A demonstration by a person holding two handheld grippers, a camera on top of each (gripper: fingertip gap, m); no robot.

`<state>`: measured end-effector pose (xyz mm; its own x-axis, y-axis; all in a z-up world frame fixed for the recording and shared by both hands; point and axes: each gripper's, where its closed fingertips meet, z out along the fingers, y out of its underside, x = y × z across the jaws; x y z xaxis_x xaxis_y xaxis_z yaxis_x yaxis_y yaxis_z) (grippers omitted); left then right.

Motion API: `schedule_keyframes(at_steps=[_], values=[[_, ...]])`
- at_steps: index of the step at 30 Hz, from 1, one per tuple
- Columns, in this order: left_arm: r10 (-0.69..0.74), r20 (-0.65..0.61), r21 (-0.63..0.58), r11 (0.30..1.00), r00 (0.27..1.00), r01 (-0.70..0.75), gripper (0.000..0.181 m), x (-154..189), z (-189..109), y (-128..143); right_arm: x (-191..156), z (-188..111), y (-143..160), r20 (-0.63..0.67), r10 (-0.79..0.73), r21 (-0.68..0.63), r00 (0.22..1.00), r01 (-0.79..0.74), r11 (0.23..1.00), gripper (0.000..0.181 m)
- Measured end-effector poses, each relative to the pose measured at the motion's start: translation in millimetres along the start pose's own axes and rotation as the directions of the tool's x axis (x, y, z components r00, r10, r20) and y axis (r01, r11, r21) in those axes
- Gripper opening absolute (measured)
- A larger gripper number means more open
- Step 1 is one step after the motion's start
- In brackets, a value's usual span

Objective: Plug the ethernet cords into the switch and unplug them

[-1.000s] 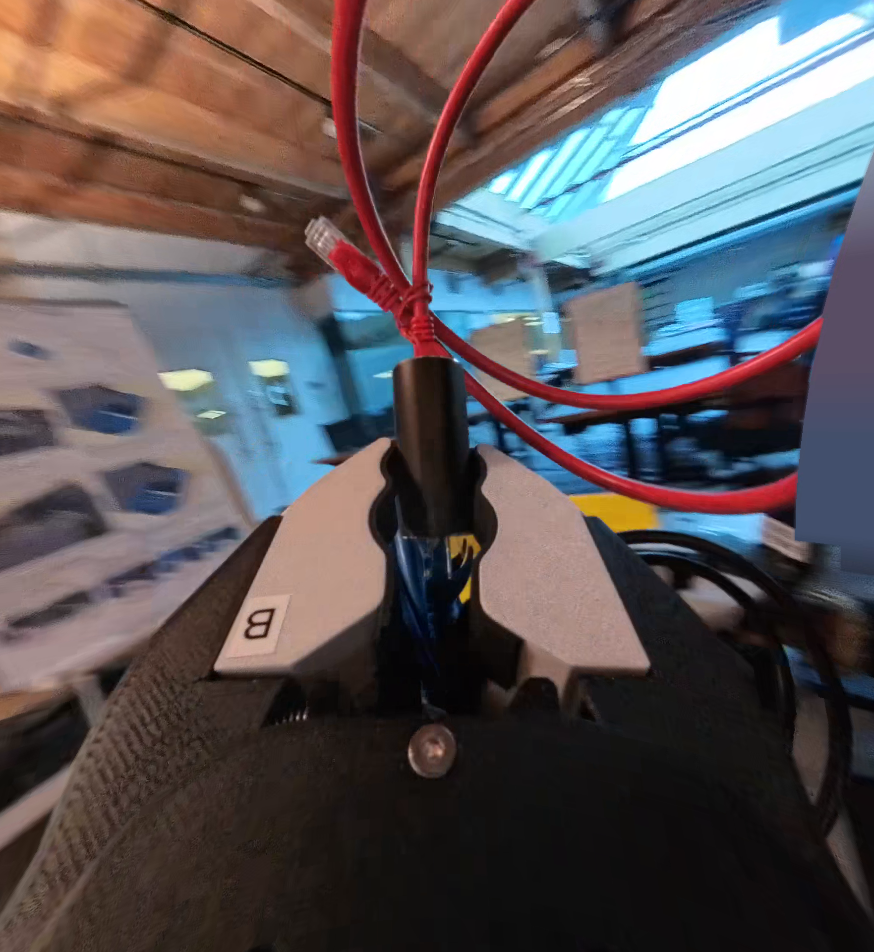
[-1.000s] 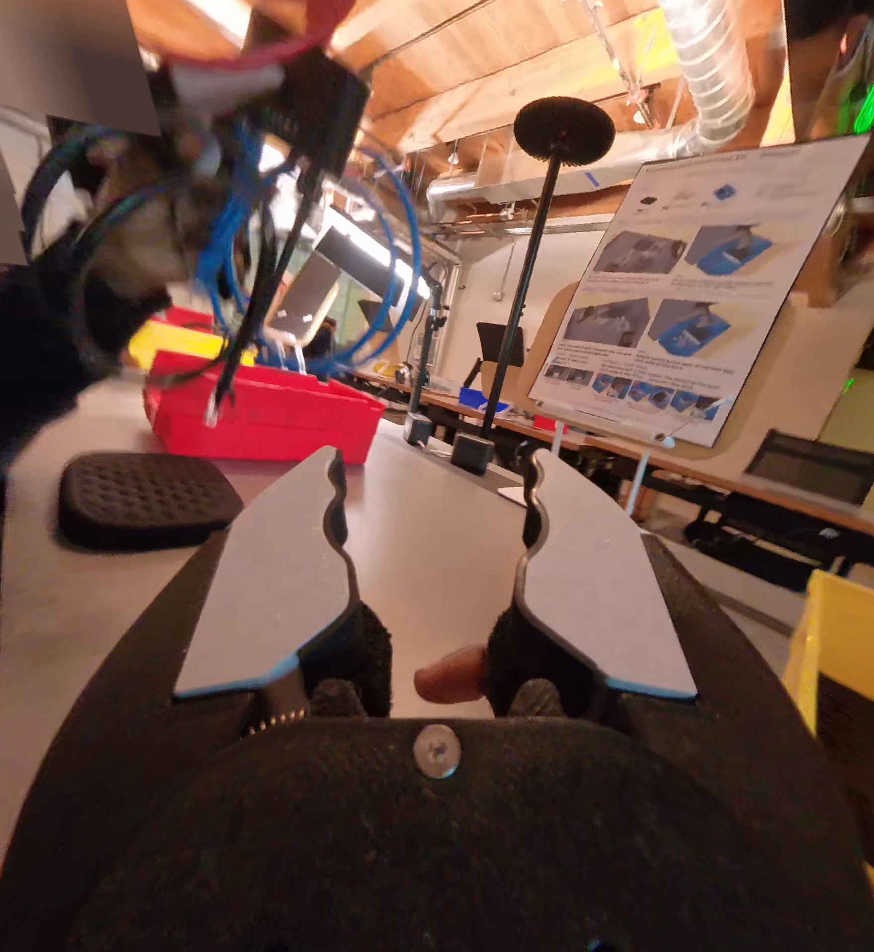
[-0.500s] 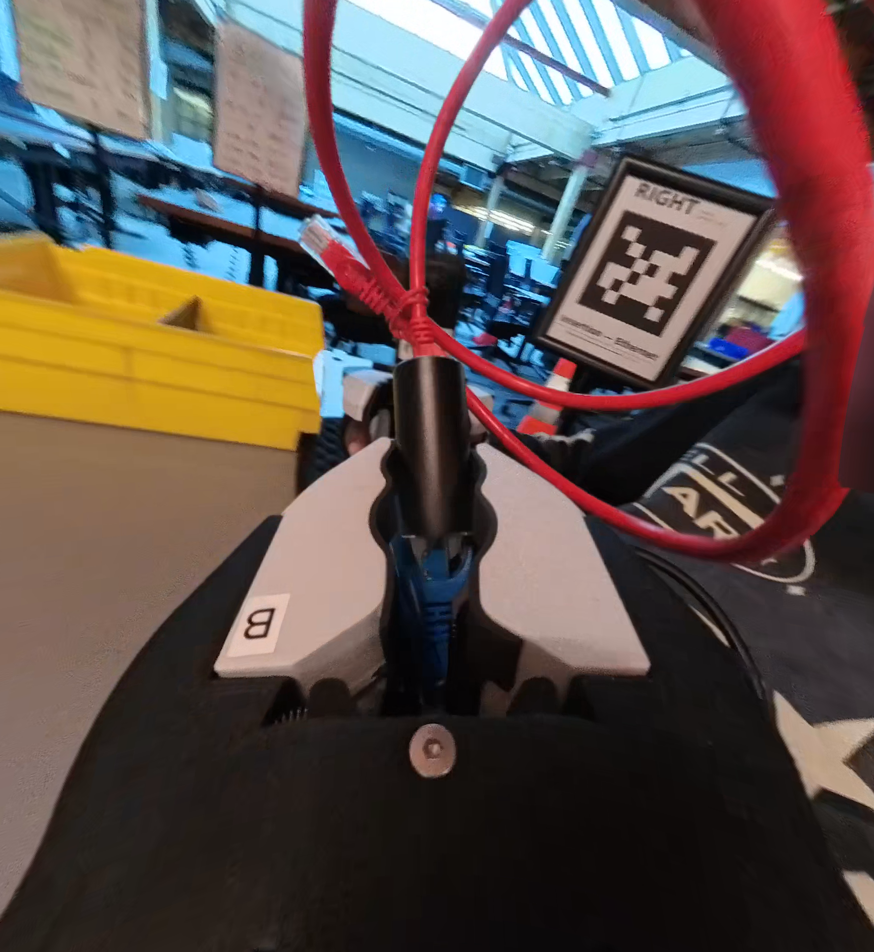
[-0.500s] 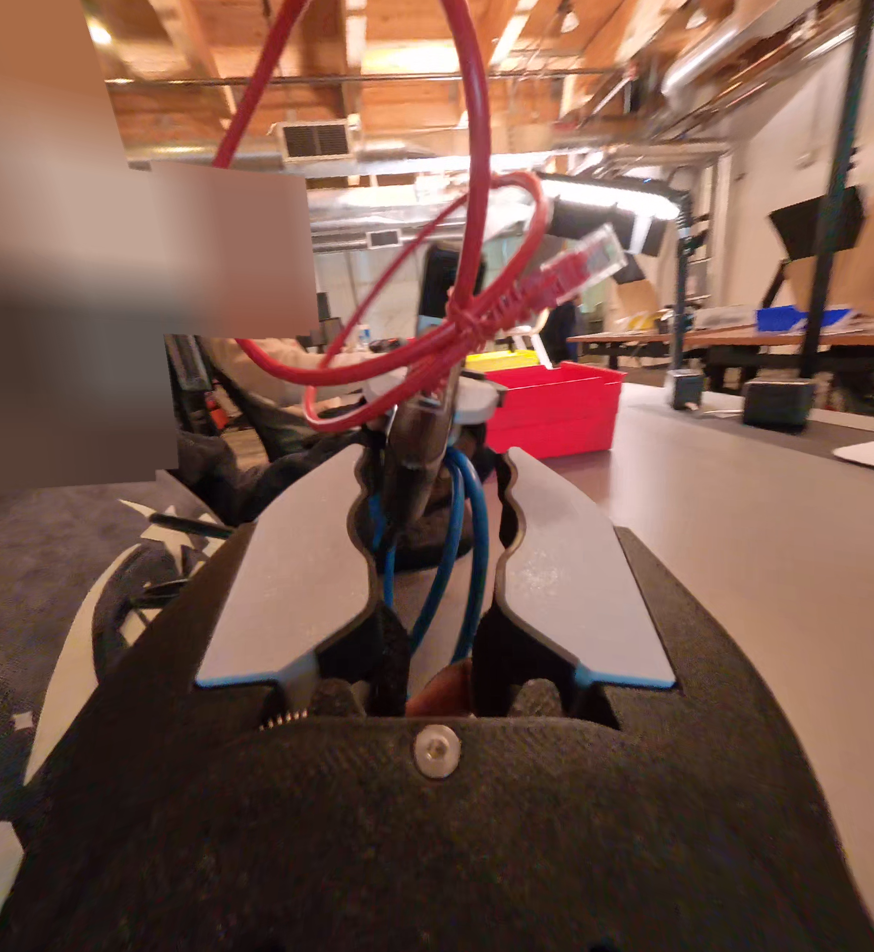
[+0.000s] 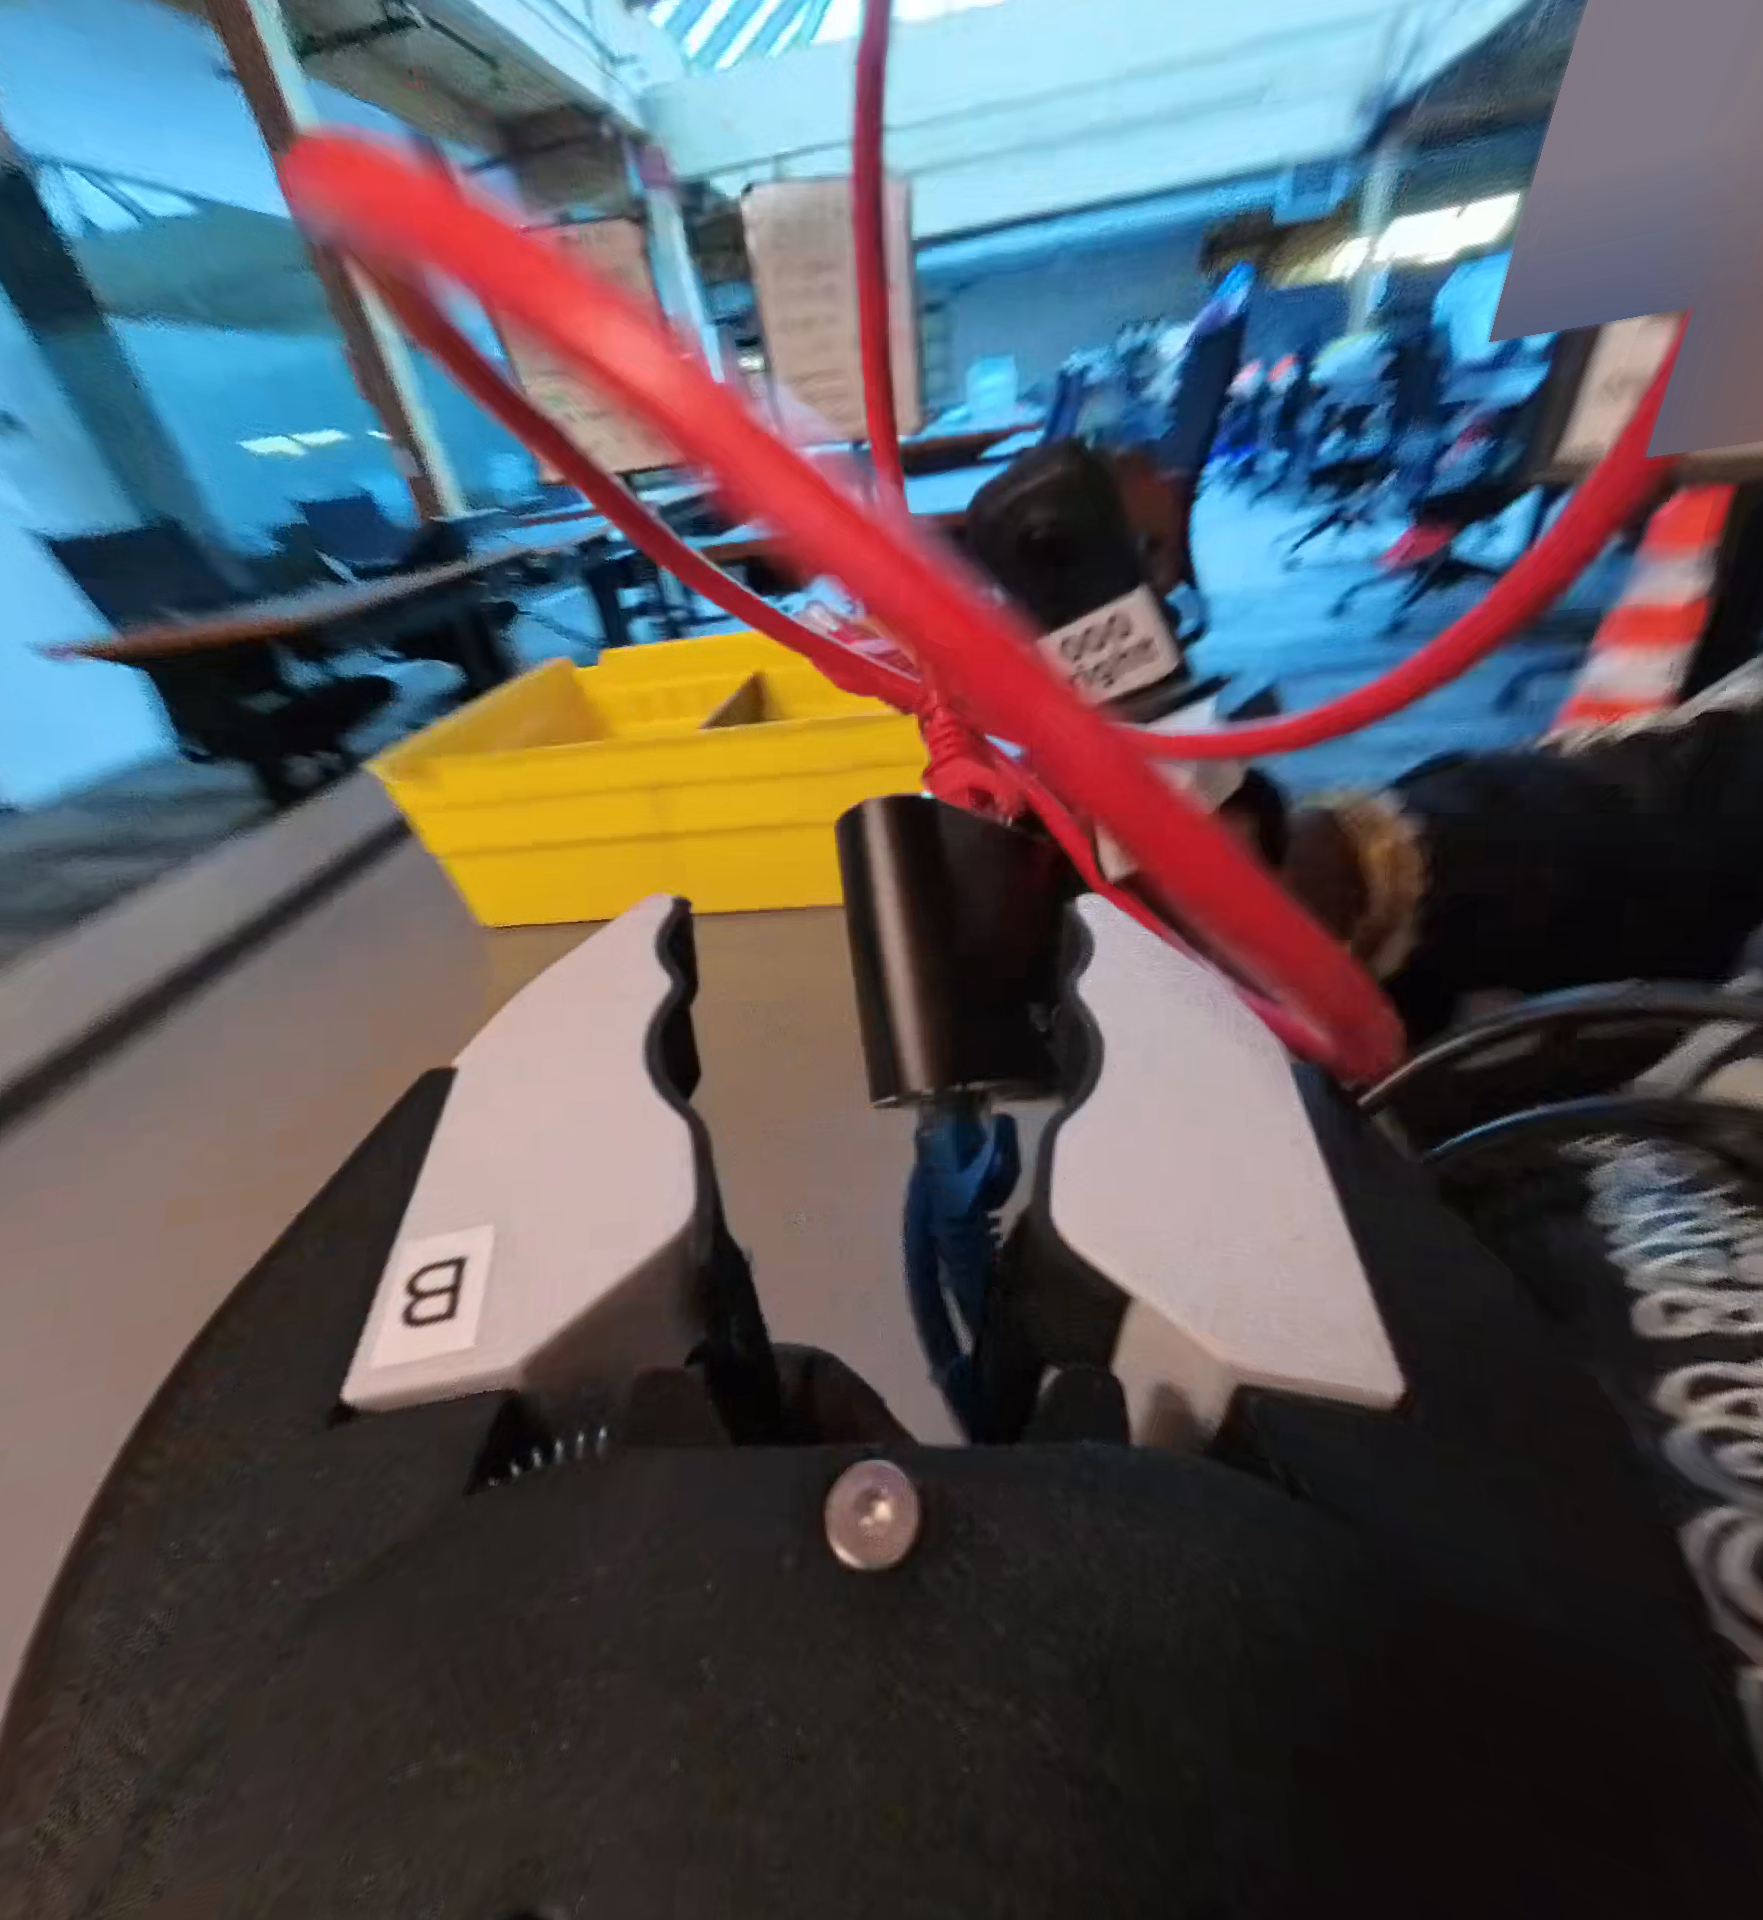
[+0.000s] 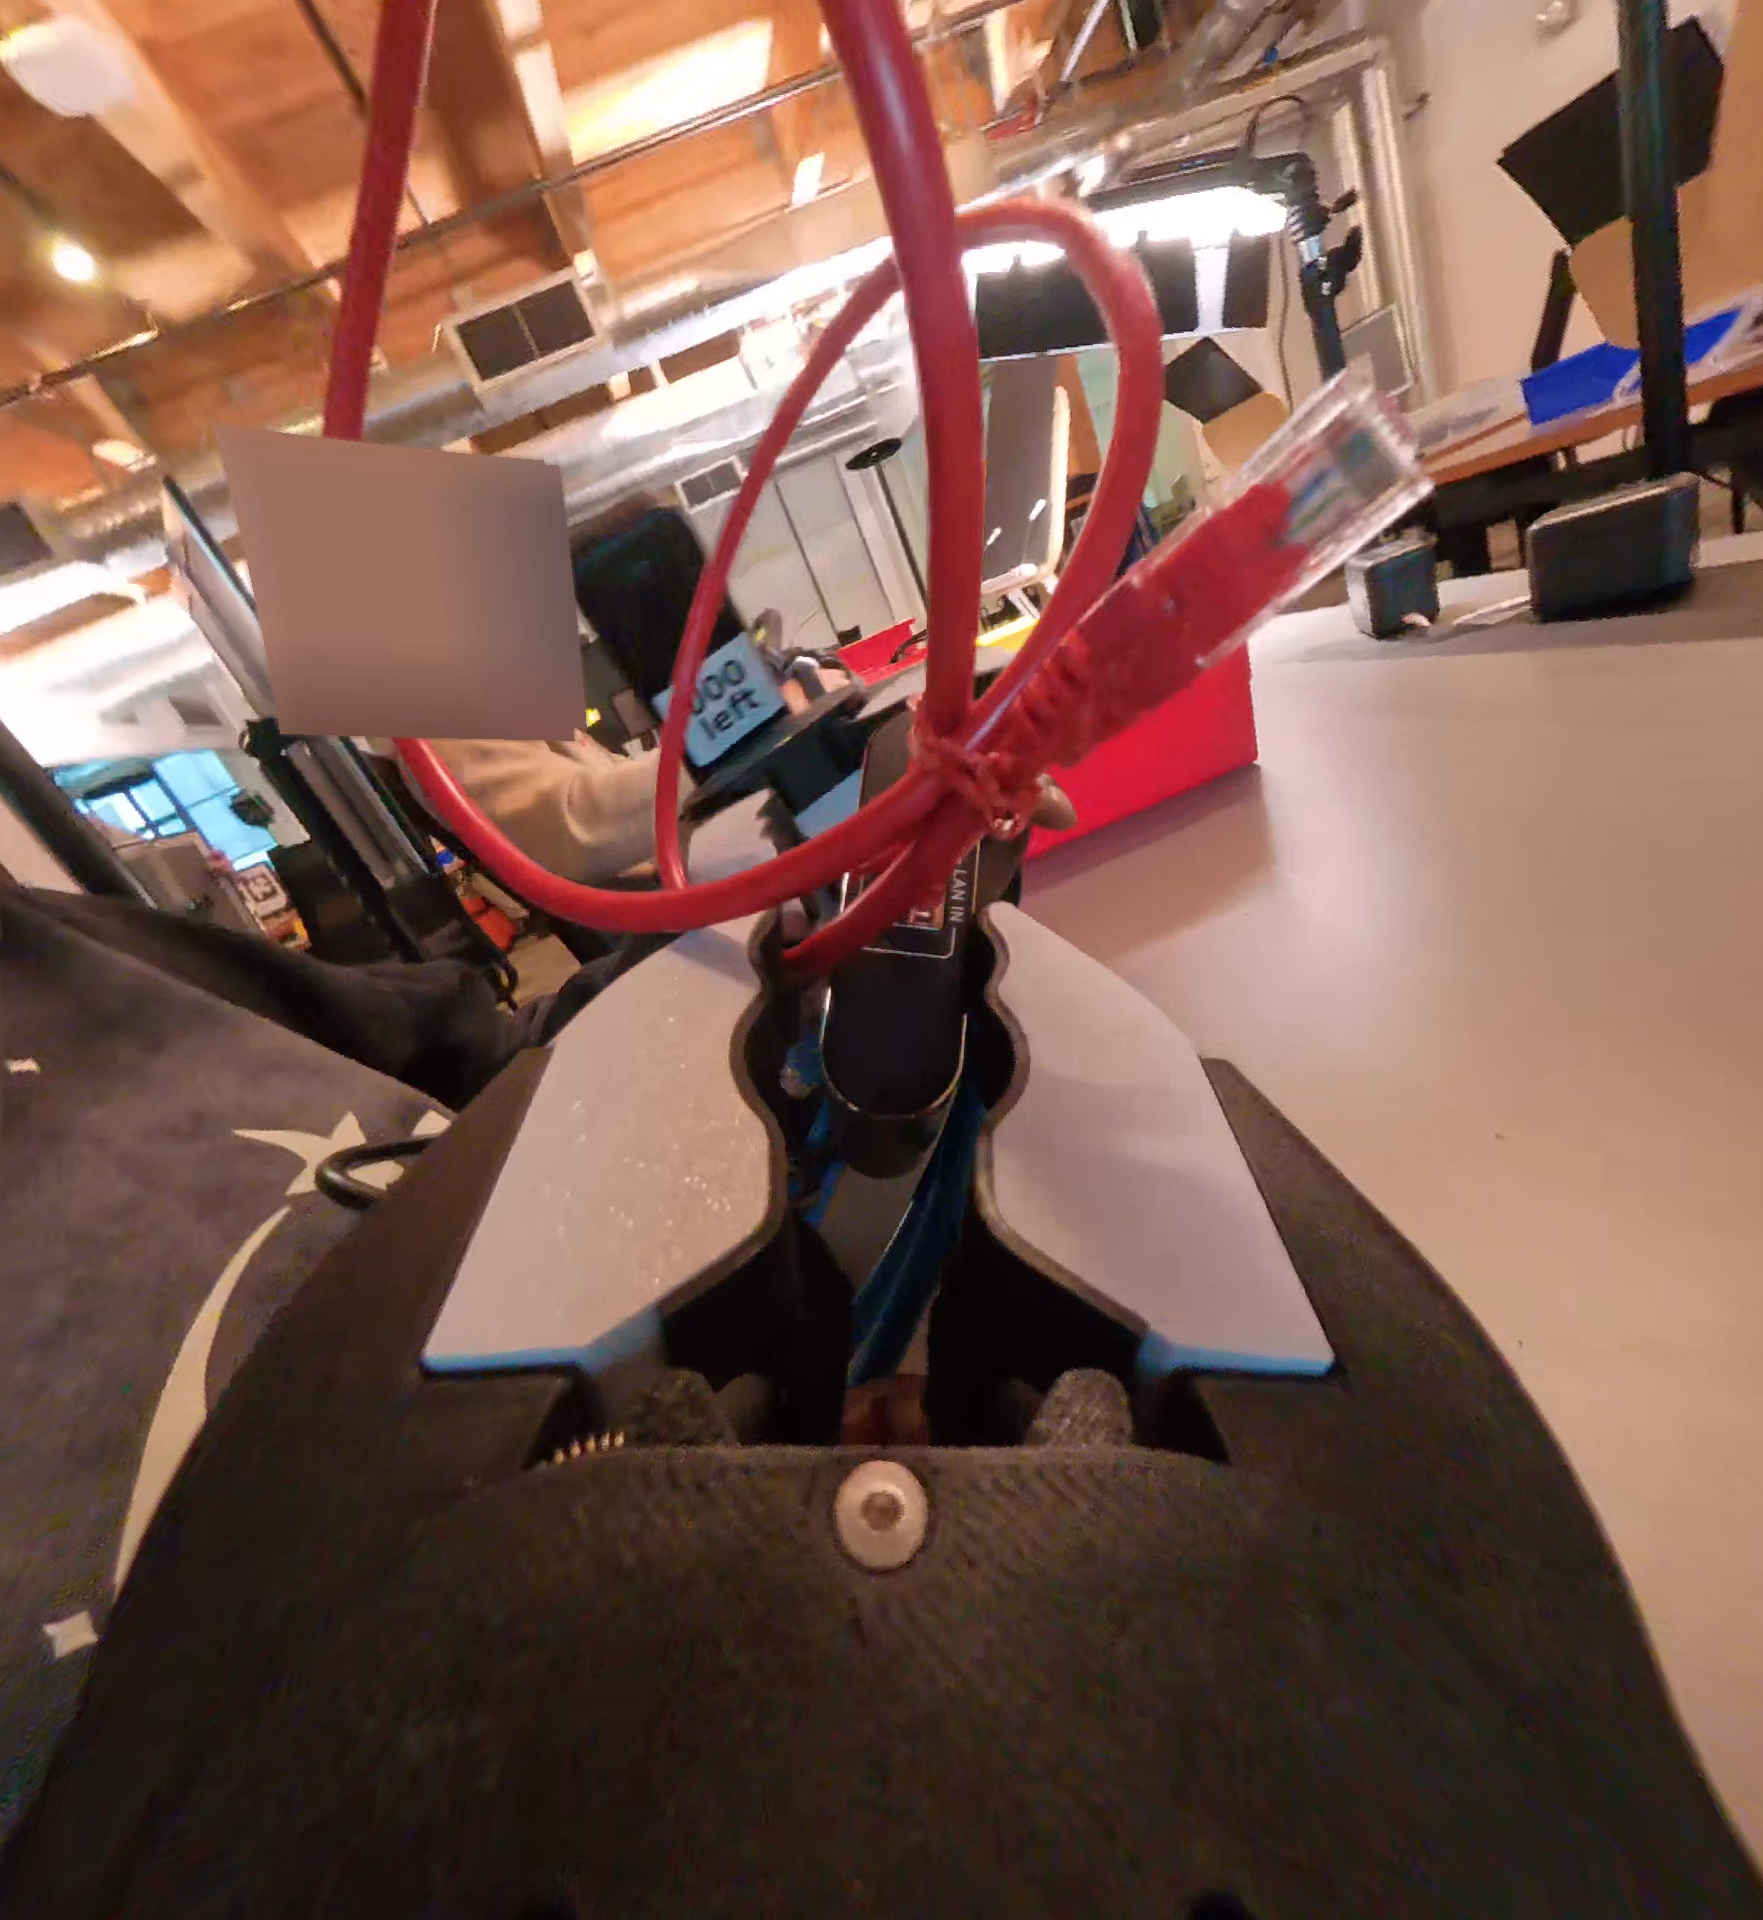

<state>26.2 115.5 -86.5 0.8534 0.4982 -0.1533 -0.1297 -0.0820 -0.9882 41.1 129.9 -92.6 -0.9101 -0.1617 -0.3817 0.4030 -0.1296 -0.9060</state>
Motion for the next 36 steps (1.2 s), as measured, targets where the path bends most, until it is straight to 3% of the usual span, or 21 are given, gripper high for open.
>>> schedule_keyframes(at_steps=[2, 3, 5, 9, 12, 16, 19, 22, 25, 27, 29, 32, 36], values=[[0.121, 0.035, -0.077, 0.990, 0.992, -0.118, 0.069, -2.5, 0.0, 10.6, 2.0, -0.2, -0.6, -0.013, 0.004, 0.006, 1.000, -0.004, 1.000, 0.032], [0.120, -0.008, -0.109, 0.987, 0.993, -0.120, 0.067, 3.8, 1.0, 16.8, 1.4, 0.0, -0.4, -0.010, 0.000, 0.006, 1.000, 0.001, 1.000, 0.032], [0.031, -0.124, -0.158, 0.986, 0.992, -0.050, 0.049, 22.0, 3.8, 26.5, -1.9, 0.6, 0.8, 0.010, -0.008, -0.001, 1.000, 0.008, 1.000, 0.032], [-0.193, -0.256, -0.108, 0.979, 0.947, 0.170, 0.030, 34.7, -0.4, 11.2, -19.0, -4.4, 1.6, 0.160, 0.024, -0.025, 0.987, -0.021, 0.999, 0.040], [-0.279, -0.276, -0.090, 0.960, 0.920, 0.264, 0.028, 31.2, -4.4, 5.3, -28.3, -8.4, 9.5, 0.217, 0.002, -0.090, 0.976, 0.018, 0.996, 0.068], [-0.352, -0.286, -0.105, 0.936, 0.891, 0.336, 0.027, 29.4, -4.5, 6.8, -24.0, -4.4, 16.8, 0.148, -0.110, -0.120, 0.983, 0.128, 0.985, 0.066], [-0.390, -0.331, -0.054, 0.917, 0.859, 0.396, 0.026, 30.0, -8.9, -5.3, -31.4, -8.7, 16.9, 0.189, -0.148, -0.138, 0.971, 0.175, 0.975, 0.072], [-0.407, -0.362, -0.006, 0.901, 0.838, 0.435, 0.025, 27.7, -13.9, -15.6, -22.8, -12.8, 10.4, 0.130, -0.186, -0.149, 0.974, 0.205, 0.967, 0.063], [-0.427, -0.389, -0.053, 0.895, 0.817, 0.443, 0.025, 34.2, -12.0, -9.9, -13.8, -5.5, 11.4, 0.056, -0.232, -0.130, 0.971, 0.238, 0.963, 0.050], [-0.437, -0.396, -0.093, 0.894, 0.808, 0.439, 0.025, 40.1, -8.3, -3.3, -17.6, 1.6, 21.4, 0.080, -0.250, -0.158, 0.965, 0.260, 0.953, 0.031], [-0.438, -0.386, -0.114, 0.896, 0.812, 0.429, 0.026, 40.4, -7.1, 1.2, -16.9, 5.0, 25.8, 0.068, -0.263, -0.160, 0.962, 0.271, 0.949, 0.029], [-0.413, -0.334, -0.104, 0.910, 0.847, 0.402, 0.028, 34.0, -5.2, 3.4, -13.8, 5.9, 20.4, 0.058, -0.148, -0.106, 0.987, 0.154, 0.982, 0.027], [-0.283, -0.234, 0.029, 0.954, 0.930, 0.297, 0.063, 20.8, -3.8, -7.5, 3.5, -1.1, -1.4, 0.015, 0.054, 0.049, 0.998, -0.055, 0.997, 0.024]])
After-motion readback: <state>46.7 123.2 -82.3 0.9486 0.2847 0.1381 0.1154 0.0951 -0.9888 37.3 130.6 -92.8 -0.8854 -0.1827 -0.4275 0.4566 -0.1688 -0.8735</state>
